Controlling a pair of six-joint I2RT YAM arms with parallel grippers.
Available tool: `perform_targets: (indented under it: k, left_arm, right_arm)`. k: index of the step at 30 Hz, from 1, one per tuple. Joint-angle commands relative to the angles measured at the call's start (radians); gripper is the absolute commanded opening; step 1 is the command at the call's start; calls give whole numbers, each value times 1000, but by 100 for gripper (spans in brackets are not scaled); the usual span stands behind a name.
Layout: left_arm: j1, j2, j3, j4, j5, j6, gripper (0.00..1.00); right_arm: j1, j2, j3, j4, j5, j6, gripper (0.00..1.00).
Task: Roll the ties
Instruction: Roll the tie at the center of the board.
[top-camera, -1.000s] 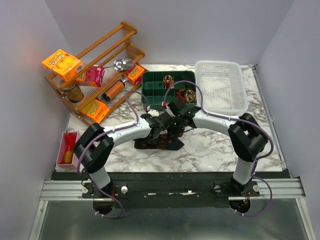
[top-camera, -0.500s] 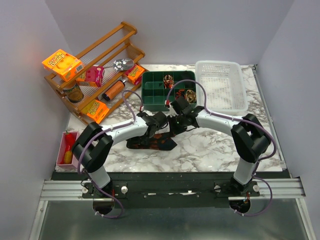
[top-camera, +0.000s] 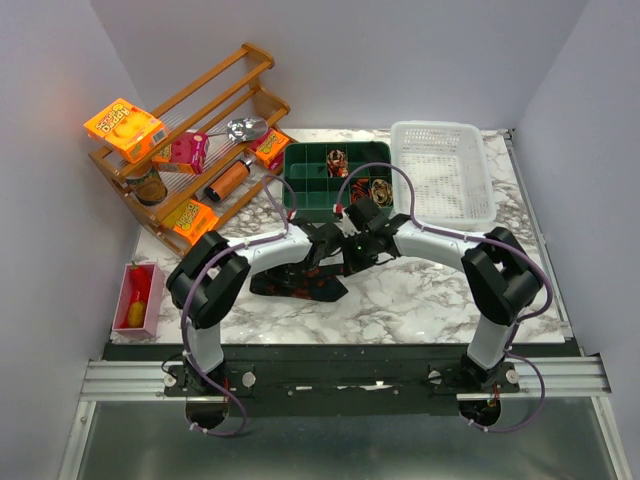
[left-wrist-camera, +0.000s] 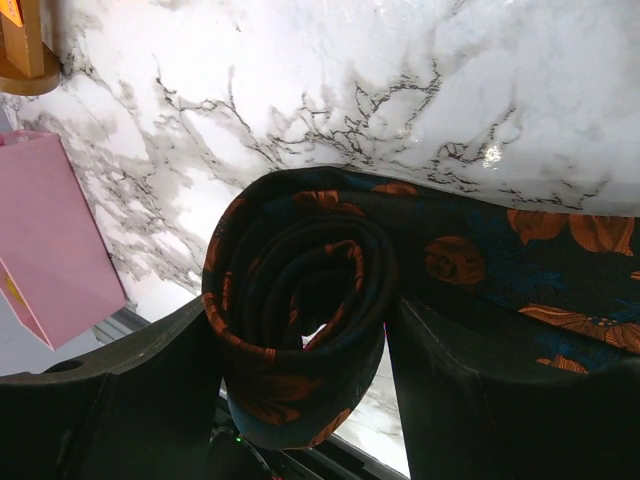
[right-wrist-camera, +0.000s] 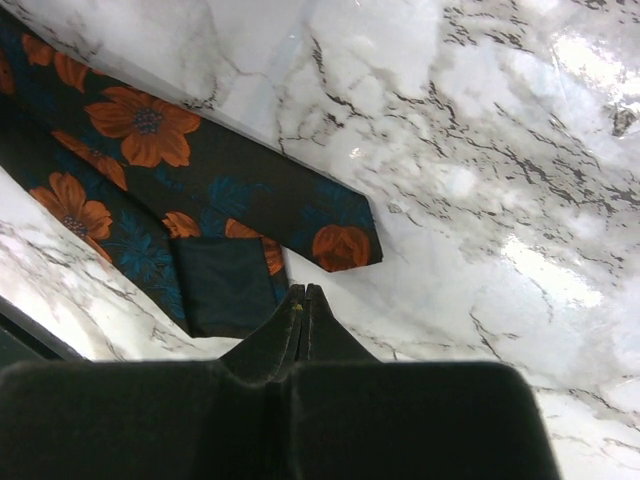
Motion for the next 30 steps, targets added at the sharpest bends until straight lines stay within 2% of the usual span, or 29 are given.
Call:
perform_targets:
  k: [1,10,16,19,30]
  left_arm:
    - [-17,33,49,-33,-45,-22,70]
    - [-66,53,100,-20,2,-37,72]
    - [-69,55,117,-31,6,-42,76]
    - [-69,27,113,-14,24,-29,77]
    - [-69,-111,35,131,159,-3,73]
  right_arm:
    - [-15,-36,-22,9,21,-13,2]
    - [-27,-45,-33,14,16,-18,2]
    - [-30,-47,-34,12,12,-19,2]
    - [-32,-50,-38,12,13,-21,2]
    - [-38,-57,-36,12,6,-23,2]
